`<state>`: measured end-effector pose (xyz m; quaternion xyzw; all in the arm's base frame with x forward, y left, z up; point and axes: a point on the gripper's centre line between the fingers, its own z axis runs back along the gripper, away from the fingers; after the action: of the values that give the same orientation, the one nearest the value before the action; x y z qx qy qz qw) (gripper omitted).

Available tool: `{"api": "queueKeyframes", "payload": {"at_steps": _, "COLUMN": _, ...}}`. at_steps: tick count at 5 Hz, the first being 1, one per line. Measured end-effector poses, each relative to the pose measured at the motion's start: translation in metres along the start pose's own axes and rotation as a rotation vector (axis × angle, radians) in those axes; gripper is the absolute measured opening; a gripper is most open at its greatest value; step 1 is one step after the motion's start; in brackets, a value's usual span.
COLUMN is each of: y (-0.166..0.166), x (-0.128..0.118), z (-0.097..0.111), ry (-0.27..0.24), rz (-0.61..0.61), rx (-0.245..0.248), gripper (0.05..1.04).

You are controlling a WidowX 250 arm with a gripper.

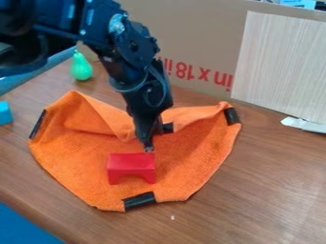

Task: Fold the cloth from the top left to the bottom right

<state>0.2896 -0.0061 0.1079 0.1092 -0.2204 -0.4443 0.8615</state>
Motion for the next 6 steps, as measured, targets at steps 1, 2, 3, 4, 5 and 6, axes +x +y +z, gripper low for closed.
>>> {"api": "queueKeyframes", "payload": {"at_steps": 1, "y": -0.023, "x": 0.002, "z": 0.014, "ry": -0.038, "rz": -0.019, "rx": -0.002, "gripper": 0.054}}
{"api": "queueKeyframes", "payload": {"at_steps": 2, "y": -0.040, "x": 0.004, "z": 0.026, "ry": -0.063, "rz": -0.041, "rx": -0.012, "gripper": 0.054}}
{"api": "queueKeyframes", "payload": {"at_steps": 3, "y": -0.054, "x": 0.006, "z": 0.031, "ry": -0.077, "rz": -0.056, "rx": -0.028, "gripper": 0.071}}
{"api": "queueKeyframes", "payload": {"at_steps": 4, "y": -0.061, "x": 0.006, "z": 0.032, "ry": -0.072, "rz": -0.064, "rx": -0.059, "gripper": 0.216}}
{"api": "queueKeyframes", "payload": {"at_steps": 5, "y": -0.070, "x": 0.004, "z": 0.029, "ry": -0.050, "rz": -0.067, "rx": -0.067, "gripper": 0.479}}
{"api": "queueKeyframes", "payload": {"at_steps": 6, "y": -0.073, "x": 0.003, "z": 0.028, "ry": -0.052, "rz": -0.064, "rx": -0.074, "gripper": 0.790}}
